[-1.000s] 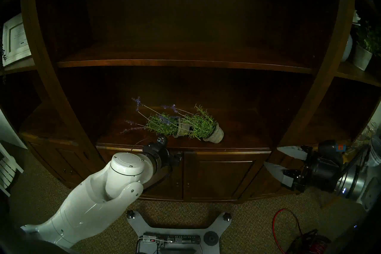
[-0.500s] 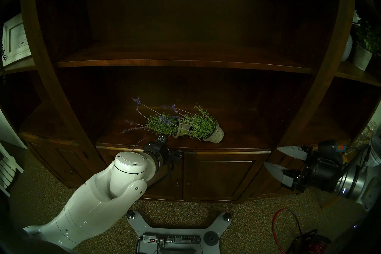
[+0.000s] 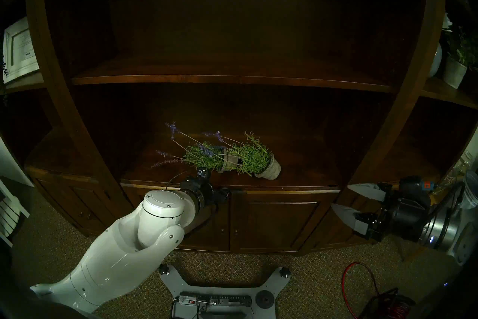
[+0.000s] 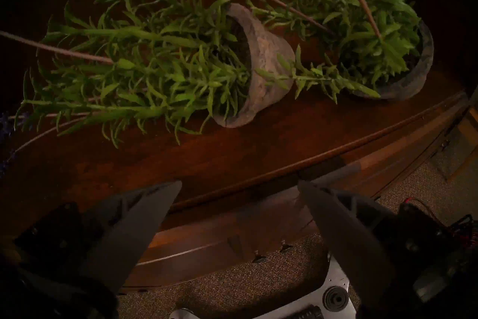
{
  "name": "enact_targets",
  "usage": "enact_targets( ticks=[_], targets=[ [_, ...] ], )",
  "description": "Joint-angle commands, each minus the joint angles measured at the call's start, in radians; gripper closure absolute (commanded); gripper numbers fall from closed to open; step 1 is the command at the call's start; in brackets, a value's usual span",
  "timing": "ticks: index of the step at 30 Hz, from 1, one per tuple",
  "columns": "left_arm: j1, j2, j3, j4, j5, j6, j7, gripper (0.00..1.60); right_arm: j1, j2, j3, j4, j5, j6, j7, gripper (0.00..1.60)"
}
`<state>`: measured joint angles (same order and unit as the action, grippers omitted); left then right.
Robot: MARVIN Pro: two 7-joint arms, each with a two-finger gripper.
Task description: Place the fake decorative plant upright
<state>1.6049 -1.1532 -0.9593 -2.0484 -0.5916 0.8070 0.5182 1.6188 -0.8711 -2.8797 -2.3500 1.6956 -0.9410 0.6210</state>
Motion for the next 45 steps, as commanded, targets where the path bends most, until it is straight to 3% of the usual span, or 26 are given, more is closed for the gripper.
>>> enact_targets(
  ticks=[1, 30, 38, 45],
  targets=[
    [-0.01, 0.009, -0.007, -0.037, 0.008, -0.018, -0.008, 0.0, 0.002, -0.001, 0.002, 0.0, -0.002, -0.003, 0.001, 0.0],
    [-0.007, 0.008, -0.01, -0.037, 0.015, -0.019, -0.016, 0.0, 0.002, -0.001, 0.002, 0.0, -0.002, -0.003, 0.001, 0.0],
    [-0.006, 0.007, -0.011, -0.037, 0.016, -0.019, -0.017, 0.0, -0.019, -0.016, 0.046, -0.052, -0.006, 0.033, -0.078, 0.0],
    [-0.006, 0.006, -0.011, -0.037, 0.018, -0.018, -0.018, 0.0, -0.02, 0.005, 0.083, -0.073, 0.037, 0.078, -0.142, 0.0]
  ],
)
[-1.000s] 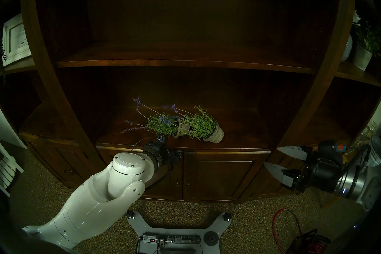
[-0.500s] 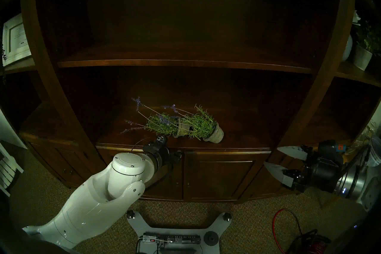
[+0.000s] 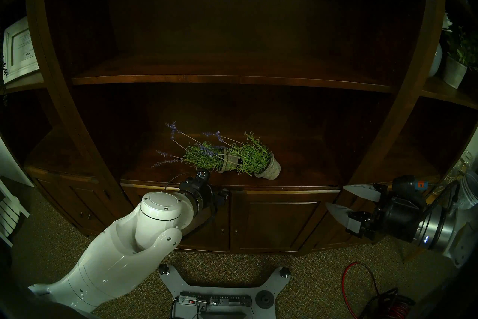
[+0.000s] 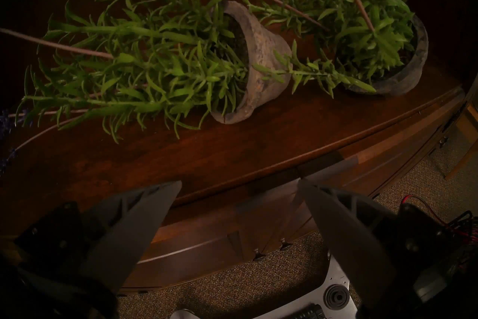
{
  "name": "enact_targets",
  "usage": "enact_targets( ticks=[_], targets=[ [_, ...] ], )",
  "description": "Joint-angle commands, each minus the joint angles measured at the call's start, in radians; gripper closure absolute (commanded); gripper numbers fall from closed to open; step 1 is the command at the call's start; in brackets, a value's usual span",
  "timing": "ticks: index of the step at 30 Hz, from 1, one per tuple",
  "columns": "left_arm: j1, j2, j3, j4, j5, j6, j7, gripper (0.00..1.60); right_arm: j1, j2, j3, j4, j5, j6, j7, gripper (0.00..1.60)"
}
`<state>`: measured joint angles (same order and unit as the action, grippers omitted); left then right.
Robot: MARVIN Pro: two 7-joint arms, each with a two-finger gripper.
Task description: Place the fake decorative plant upright
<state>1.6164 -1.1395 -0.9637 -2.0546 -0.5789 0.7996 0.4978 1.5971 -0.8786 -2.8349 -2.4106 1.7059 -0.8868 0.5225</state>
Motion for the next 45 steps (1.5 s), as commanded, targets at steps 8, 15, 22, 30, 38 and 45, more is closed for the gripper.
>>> enact_targets(
  ticks=[8, 15, 22, 30, 38, 45],
  targets=[
    [-0.017, -0.008, -0.008, -0.031, 0.006, -0.01, 0.002, 0.0, -0.028, 0.039, 0.122, -0.033, 0.0, 0.068, -0.141, 0.0],
    [-0.017, -0.009, -0.008, -0.03, 0.006, -0.01, 0.001, 0.0, -0.048, 0.086, 0.227, -0.033, -0.002, 0.128, -0.241, 0.0],
    [-0.017, -0.01, -0.008, -0.029, 0.007, -0.009, 0.0, 0.0, -0.075, 0.146, 0.36, -0.033, -0.001, 0.214, -0.322, 0.0],
    [-0.016, -0.01, -0.009, -0.029, 0.007, -0.009, 0.0, 0.0, -0.092, 0.211, 0.506, -0.033, 0.044, 0.326, -0.429, 0.0],
    [-0.016, -0.011, -0.009, -0.029, 0.008, -0.008, -0.001, 0.0, -0.125, 0.306, 0.629, -0.033, 0.066, 0.443, -0.551, 0.0],
    [-0.016, -0.011, -0.009, -0.028, 0.009, -0.008, -0.001, 0.0, -0.195, 0.396, 0.775, -0.033, 0.079, 0.541, -0.662, 0.0]
  ],
)
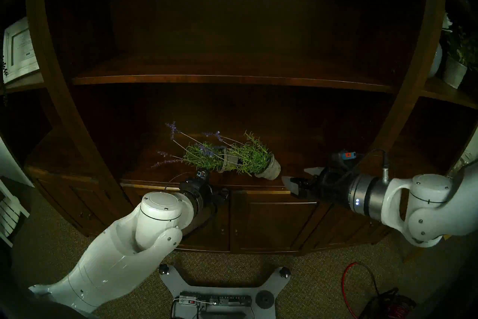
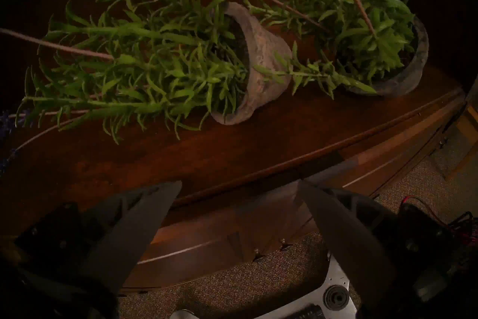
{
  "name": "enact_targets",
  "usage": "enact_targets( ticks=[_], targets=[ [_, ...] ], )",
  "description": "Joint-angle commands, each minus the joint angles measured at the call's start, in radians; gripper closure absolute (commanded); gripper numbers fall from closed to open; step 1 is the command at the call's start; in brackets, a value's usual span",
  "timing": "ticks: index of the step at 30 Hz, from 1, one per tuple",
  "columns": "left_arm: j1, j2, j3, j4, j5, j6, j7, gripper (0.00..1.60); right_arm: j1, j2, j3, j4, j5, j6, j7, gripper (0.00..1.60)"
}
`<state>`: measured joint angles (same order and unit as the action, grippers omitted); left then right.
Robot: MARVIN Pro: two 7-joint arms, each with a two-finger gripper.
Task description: Place the fake decorative plant upright
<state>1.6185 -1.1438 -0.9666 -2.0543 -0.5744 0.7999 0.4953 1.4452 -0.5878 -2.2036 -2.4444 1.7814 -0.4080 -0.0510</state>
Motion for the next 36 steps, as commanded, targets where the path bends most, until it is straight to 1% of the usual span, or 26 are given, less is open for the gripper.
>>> enact_targets(
  ticks=[1, 2, 3, 5, 6, 7, 9, 10, 11, 12, 14, 18, 19, 21, 27, 36],
  targets=[
    [-0.018, -0.007, -0.006, -0.029, 0.004, -0.008, 0.001, 0.0, -0.042, 0.115, 0.149, 0.001, 0.003, 0.073, -0.098, 0.0],
    [-0.018, -0.007, -0.006, -0.029, 0.004, -0.008, 0.001, 0.0, -0.051, 0.13, 0.17, 0.001, 0.007, 0.089, -0.116, 0.0],
    [-0.018, -0.007, -0.007, -0.029, 0.004, -0.008, 0.001, 0.0, -0.053, 0.135, 0.178, 0.001, 0.008, 0.096, -0.121, 0.0],
    [-0.018, -0.007, -0.007, -0.029, 0.004, -0.008, 0.001, 0.0, -0.075, 0.168, 0.226, 0.001, 0.017, 0.132, -0.156, 0.0],
    [-0.018, -0.007, -0.007, -0.029, 0.004, -0.008, 0.001, 0.0, -0.078, 0.174, 0.235, 0.001, 0.023, 0.142, -0.167, 0.0],
    [-0.018, -0.007, -0.007, -0.029, 0.005, -0.008, 0.0, 0.0, -0.091, 0.191, 0.259, 0.002, 0.029, 0.157, -0.183, 0.0],
    [-0.018, -0.008, -0.007, -0.028, 0.005, -0.008, 0.0, 0.0, -0.097, 0.202, 0.276, 0.008, 0.035, 0.177, -0.195, 0.0],
    [-0.018, -0.008, -0.007, -0.028, 0.005, -0.008, 0.0, 0.0, -0.116, 0.224, 0.306, 0.016, 0.038, 0.197, -0.208, 0.0],
    [-0.018, -0.008, -0.007, -0.028, 0.005, -0.008, 0.0, 0.0, -0.123, 0.233, 0.318, 0.019, 0.039, 0.205, -0.213, 0.0],
    [-0.018, -0.008, -0.007, -0.028, 0.005, -0.008, 0.0, 0.0, -0.149, 0.257, 0.36, 0.027, 0.043, 0.235, -0.233, 0.0],
    [-0.018, -0.008, -0.007, -0.028, 0.005, -0.008, 0.0, 0.0, -0.157, 0.267, 0.373, 0.031, 0.044, 0.245, -0.237, 0.0],
    [-0.018, -0.008, -0.007, -0.028, 0.005, -0.008, 0.0, 0.0, -0.199, 0.297, 0.435, 0.05, 0.047, 0.284, -0.251, 0.0],
    [-0.018, -0.008, -0.007, -0.027, 0.005, -0.008, 0.0, 0.0, -0.218, 0.306, 0.461, 0.055, 0.049, 0.298, -0.257, 0.0],
    [-0.018, -0.008, -0.007, -0.027, 0.005, -0.008, -0.001, 0.0, -0.244, 0.317, 0.494, 0.064, 0.049, 0.316, -0.263, 0.0],
    [-0.017, -0.009, -0.007, -0.026, 0.005, -0.007, -0.001, 0.0, -0.314, 0.338, 0.55, 0.093, 0.042, 0.343, -0.256, 0.0],
    [-0.017, -0.009, -0.007, -0.024, 0.006, -0.007, -0.002, 0.0, -0.396, 0.337, 0.639, 0.14, 0.044, 0.372, -0.247, 0.0]
  ],
)
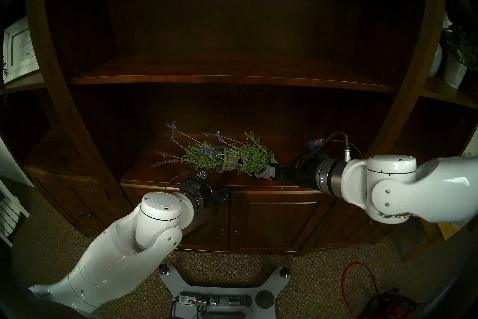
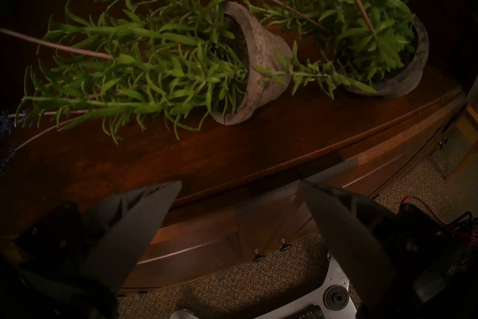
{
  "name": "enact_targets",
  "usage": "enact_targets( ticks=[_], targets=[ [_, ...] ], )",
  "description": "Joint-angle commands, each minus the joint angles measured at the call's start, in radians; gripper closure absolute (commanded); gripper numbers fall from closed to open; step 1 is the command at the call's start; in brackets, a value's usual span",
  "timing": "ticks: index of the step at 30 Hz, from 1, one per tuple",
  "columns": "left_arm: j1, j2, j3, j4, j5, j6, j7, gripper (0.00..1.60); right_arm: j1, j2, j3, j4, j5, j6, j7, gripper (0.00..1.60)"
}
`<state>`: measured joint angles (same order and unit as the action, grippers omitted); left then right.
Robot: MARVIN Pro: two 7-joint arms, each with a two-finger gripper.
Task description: Place the fake decorative plant upright
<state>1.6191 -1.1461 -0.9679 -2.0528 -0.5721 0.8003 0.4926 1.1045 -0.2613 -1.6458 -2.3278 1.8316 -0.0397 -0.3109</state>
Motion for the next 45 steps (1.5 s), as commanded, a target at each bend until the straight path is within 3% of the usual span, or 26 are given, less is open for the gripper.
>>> enact_targets(
  ticks=[1, 21, 45],
  targets=[
    [-0.018, -0.007, -0.006, -0.025, 0.003, -0.007, 0.001, 0.0, -0.065, 0.008, 0.092, 0.028, -0.005, 0.006, 0.016, 0.0],
    [-0.018, -0.009, -0.006, -0.019, 0.003, -0.006, -0.002, 0.0, -0.226, -0.083, 0.25, 0.106, 0.014, 0.01, 0.059, 0.0],
    [-0.018, -0.011, -0.007, -0.017, 0.005, -0.006, -0.004, 0.0, -0.511, -0.34, 0.485, 0.278, 0.139, -0.051, 0.074, 0.0]
  ],
)
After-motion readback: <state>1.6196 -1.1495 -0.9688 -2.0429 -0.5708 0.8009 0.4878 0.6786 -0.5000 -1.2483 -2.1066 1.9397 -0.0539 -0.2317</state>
